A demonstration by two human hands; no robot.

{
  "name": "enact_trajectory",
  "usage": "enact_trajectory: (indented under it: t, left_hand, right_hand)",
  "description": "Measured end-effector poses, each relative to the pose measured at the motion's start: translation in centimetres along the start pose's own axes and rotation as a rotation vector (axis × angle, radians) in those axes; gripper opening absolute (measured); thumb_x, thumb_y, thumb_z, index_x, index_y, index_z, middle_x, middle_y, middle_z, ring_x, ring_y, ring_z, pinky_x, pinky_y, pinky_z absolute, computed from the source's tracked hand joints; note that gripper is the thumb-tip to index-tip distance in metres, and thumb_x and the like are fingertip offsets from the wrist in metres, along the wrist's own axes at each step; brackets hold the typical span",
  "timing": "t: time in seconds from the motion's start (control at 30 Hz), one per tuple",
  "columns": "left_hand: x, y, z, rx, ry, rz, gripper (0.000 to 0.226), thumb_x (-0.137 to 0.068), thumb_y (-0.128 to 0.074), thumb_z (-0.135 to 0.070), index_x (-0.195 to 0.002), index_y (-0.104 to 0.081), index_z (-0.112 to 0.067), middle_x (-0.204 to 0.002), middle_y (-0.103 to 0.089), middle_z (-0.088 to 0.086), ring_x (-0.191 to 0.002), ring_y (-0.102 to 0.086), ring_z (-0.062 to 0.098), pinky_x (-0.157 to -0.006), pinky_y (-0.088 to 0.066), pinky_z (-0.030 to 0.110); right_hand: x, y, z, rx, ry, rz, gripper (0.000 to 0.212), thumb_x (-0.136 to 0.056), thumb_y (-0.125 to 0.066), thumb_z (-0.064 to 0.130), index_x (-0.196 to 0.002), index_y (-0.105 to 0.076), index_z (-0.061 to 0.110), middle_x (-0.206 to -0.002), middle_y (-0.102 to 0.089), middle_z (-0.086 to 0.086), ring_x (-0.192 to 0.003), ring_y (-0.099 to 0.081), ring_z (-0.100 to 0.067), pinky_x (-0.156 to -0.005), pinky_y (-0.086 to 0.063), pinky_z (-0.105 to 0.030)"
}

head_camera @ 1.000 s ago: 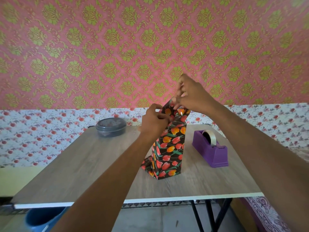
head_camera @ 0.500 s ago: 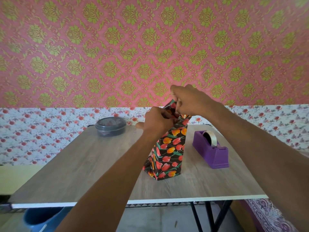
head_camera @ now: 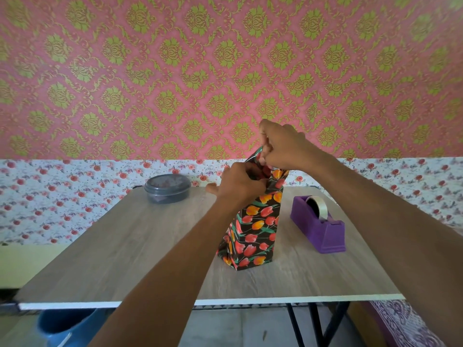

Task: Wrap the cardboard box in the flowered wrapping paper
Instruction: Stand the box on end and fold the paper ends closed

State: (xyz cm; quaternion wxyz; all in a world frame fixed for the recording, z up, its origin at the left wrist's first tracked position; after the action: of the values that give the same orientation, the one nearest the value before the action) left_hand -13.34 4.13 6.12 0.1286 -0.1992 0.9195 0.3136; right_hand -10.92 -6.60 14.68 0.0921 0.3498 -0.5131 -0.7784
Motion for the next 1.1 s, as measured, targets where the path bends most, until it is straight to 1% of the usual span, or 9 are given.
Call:
enact_trajectory:
  t: [0.07,0.23,0.37,0.47,0.6,0.77,0.87,0.93,1.1]
  left_hand:
    - [0.1,0.1,-0.1,0.009,0.003,-0.009,0.014,-0.08,-0.075,-0.026,-0.082,-0.064,-0.034,-0.094,-0.074,-0.006,-0.101,-0.067,0.023,-0.106,-0.043,0.056]
    - [0.3,0.1,-0.1,0.025,0.005,-0.022,0.025,-0.079,-0.075,-0.031,-0.097,-0.058,-0.033,-0.096,-0.069,-0.012,-0.104,-0.065,0.021,-0.106,-0.043,0.056]
    - [0.2,0.1,0.0,0.022,0.01,-0.021,0.027,-0.079,-0.074,-0.028,-0.099,-0.058,-0.032,-0.099,-0.07,-0.01,-0.108,-0.063,0.021,-0.107,-0.043,0.055]
    - [0.2,0.1,0.0,0.026,0.007,-0.022,0.028,-0.078,-0.075,-0.025,-0.099,-0.058,-0.031,-0.098,-0.07,-0.01,-0.107,-0.064,0.021,-0.106,-0.044,0.054]
    - [0.3,0.0,-0.1,0.012,0.003,-0.02,0.027,-0.079,-0.074,-0.026,-0.103,-0.06,-0.027,-0.101,-0.07,-0.006,-0.109,-0.062,0.023,-0.106,-0.044,0.054]
    - [0.4,0.1,0.0,0.012,0.005,-0.021,0.033,-0.079,-0.076,-0.024,-0.11,-0.064,-0.026,-0.104,-0.071,-0.006,-0.111,-0.063,0.023,-0.108,-0.043,0.055]
    - [0.5,0.2,-0.1,-0.007,0.006,-0.014,0.034,-0.079,-0.076,-0.025,-0.111,-0.062,-0.028,-0.104,-0.071,-0.006,-0.109,-0.064,0.023,-0.107,-0.043,0.056]
    - [0.5,0.2,-0.1,0.001,0.006,-0.006,0.037,-0.079,-0.074,-0.024,-0.114,-0.063,-0.027,-0.104,-0.071,-0.007,-0.108,-0.064,0.022,-0.107,-0.043,0.054]
    - [0.5,0.2,-0.2,-0.015,0.007,-0.005,0.035,-0.078,-0.074,-0.025,-0.112,-0.063,-0.027,-0.102,-0.071,-0.007,-0.107,-0.064,0.022,-0.108,-0.043,0.052]
  right_hand:
    - [-0.2,-0.4,0.1,0.041,-0.007,0.033,0.03,-0.082,-0.063,-0.002,-0.099,-0.047,0.016,-0.089,-0.061,-0.01,-0.097,-0.06,-0.029,-0.095,-0.044,-0.052]
    - [-0.4,-1.7,-0.5,0.207,-0.071,0.042,0.029,-0.082,-0.055,-0.005,-0.101,-0.044,0.015,-0.088,-0.045,-0.009,-0.094,-0.052,-0.033,-0.094,-0.03,-0.05]
    - [-0.4,-1.9,-0.5,0.185,-0.066,0.052,0.033,-0.086,-0.054,-0.005,-0.103,-0.038,0.019,-0.088,-0.049,-0.009,-0.095,-0.053,-0.032,-0.09,-0.029,-0.048]
    - [-0.3,-1.8,-0.4,0.129,-0.06,0.057,0.041,-0.086,-0.053,-0.006,-0.107,-0.031,0.021,-0.093,-0.061,-0.018,-0.092,-0.056,-0.032,-0.085,-0.027,-0.046]
    - [-0.1,-2.0,-0.8,0.074,-0.085,0.047,0.04,-0.085,-0.055,-0.002,-0.111,-0.032,0.02,-0.1,-0.068,-0.018,-0.094,-0.058,-0.03,-0.09,-0.025,-0.049]
    - [-0.4,-1.3,-0.7,-0.019,-0.104,-0.081,0.035,-0.084,-0.054,0.002,-0.105,-0.035,0.021,-0.086,-0.059,-0.008,-0.084,-0.053,-0.023,-0.093,-0.026,-0.049]
    - [-0.7,-1.5,-0.4,-0.006,-0.109,-0.013,0.036,-0.082,-0.057,0.001,-0.104,-0.037,0.02,-0.089,-0.062,-0.01,-0.09,-0.056,-0.026,-0.099,-0.027,-0.055]
    - [-0.6,-2.1,-0.6,0.067,-0.125,0.04,0.034,-0.084,-0.056,0.0,-0.106,-0.037,0.019,-0.086,-0.055,-0.008,-0.085,-0.05,-0.023,-0.104,-0.025,-0.061]
    - [-0.5,-2.8,-1.1,0.091,-0.157,0.025,0.036,-0.084,-0.061,0.001,-0.107,-0.038,0.017,-0.085,-0.054,-0.01,-0.08,-0.047,-0.021,-0.096,-0.027,-0.056]
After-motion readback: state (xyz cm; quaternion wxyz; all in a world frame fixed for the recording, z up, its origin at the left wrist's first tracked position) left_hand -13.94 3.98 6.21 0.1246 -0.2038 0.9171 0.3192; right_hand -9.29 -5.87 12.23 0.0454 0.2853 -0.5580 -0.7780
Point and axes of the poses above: each hand's wrist, its own x-axis away from the middle knuckle, its own y-axis out of the back of the hand, z = x × y, the point moved 6 cm from there along -x, towards the middle knuckle
